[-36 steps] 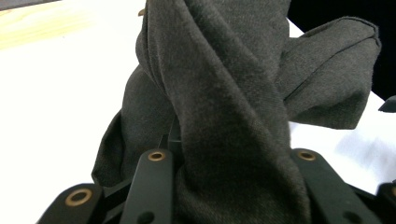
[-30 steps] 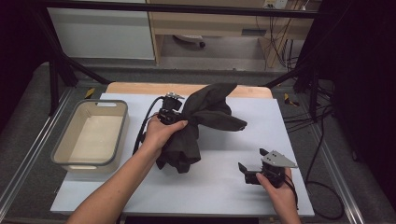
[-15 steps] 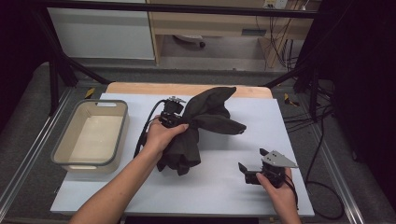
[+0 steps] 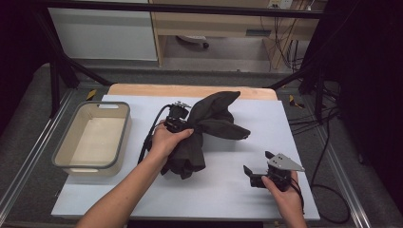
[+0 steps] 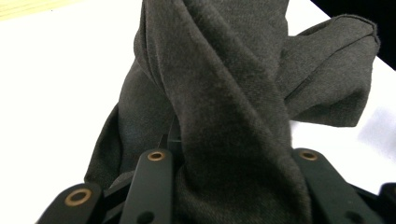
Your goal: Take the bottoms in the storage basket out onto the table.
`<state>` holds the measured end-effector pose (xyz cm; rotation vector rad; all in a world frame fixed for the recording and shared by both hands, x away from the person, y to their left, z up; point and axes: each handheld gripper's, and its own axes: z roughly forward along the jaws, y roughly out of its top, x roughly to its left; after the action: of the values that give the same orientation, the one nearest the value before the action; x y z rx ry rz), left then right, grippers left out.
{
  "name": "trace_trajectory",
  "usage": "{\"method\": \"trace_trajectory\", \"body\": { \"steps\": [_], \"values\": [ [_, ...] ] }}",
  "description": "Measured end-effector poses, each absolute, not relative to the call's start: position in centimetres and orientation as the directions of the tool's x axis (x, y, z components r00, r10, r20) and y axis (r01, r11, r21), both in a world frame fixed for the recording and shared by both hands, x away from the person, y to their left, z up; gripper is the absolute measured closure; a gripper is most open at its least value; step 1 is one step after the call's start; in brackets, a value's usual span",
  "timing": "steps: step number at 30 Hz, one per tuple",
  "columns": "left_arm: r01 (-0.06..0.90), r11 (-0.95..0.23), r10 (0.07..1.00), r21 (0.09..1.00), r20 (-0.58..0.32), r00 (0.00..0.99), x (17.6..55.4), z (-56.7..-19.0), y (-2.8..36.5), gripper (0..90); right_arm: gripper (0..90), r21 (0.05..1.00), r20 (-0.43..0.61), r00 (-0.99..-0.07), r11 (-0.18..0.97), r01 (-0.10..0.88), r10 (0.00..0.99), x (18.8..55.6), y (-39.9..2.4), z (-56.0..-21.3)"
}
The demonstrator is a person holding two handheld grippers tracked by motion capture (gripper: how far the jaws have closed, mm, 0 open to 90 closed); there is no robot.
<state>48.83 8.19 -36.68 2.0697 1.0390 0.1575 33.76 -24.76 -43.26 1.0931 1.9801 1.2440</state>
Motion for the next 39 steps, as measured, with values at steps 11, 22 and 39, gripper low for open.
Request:
{"method": "trace_trajectory", "body": {
  "steps": [11,22,39],
  "values": [
    [0.606,-0.353,0.726,0.712,-0.200,0.658,48.9,-38.8,6.8,64.1,3.0,0.912,-0.018,-0.507,0.221,0.344,0.862,33.6,-25.0,-43.2],
    [0.618,-0.320,0.739,0.718,-0.219,0.637,49.3,-37.8,6.7,64.2,3.1,0.913,-0.014,-0.508,0.218,0.345,0.861,33.6,-24.9,-43.2],
    [0.589,-0.378,0.716,0.715,-0.178,0.675,50.1,-37.7,5.5,63.8,3.0,0.912,-0.013,-0.510,0.219,0.346,0.860,33.5,-24.9,-43.2]
  ]
}}
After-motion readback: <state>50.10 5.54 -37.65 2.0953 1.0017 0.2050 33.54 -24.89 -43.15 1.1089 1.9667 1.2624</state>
